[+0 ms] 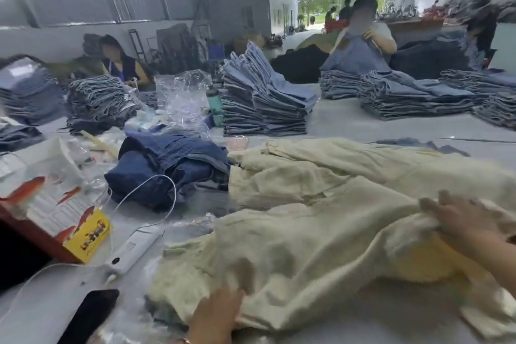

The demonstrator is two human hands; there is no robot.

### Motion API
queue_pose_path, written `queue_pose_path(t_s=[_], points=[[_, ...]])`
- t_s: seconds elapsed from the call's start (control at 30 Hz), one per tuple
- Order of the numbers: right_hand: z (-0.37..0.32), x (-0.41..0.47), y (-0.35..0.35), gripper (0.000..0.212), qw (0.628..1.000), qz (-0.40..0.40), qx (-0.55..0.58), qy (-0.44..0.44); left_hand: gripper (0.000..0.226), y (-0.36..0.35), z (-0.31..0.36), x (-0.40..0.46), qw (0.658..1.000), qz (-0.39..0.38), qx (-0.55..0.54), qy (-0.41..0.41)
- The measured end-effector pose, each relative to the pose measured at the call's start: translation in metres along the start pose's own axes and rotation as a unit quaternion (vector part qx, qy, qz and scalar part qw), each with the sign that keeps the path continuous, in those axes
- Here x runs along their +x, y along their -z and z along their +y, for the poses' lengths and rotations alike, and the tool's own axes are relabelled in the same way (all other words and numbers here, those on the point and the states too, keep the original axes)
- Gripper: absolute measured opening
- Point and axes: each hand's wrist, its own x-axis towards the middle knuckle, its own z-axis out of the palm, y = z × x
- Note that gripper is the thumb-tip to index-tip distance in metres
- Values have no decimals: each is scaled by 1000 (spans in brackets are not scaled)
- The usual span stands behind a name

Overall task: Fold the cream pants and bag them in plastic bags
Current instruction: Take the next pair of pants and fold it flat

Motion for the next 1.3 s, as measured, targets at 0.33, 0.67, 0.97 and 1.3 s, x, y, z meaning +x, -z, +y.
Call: queue_pose_path(t_s=[0.33, 0.67, 0.97, 1.3], points=[[-153, 33, -23, 116, 958, -102, 202, 178, 36, 15, -56, 31, 970, 150, 47, 187], [-185, 34, -68, 47, 963, -119, 176, 167, 122, 8, -84, 49, 928, 24, -14, 373], [-155, -16, -60, 24, 966, -183, 150, 103, 22, 43, -54, 36, 923, 339, -112, 142], [-142, -62, -54, 32, 949, -181, 169, 192, 41, 30, -110, -22, 945, -58, -33, 321]])
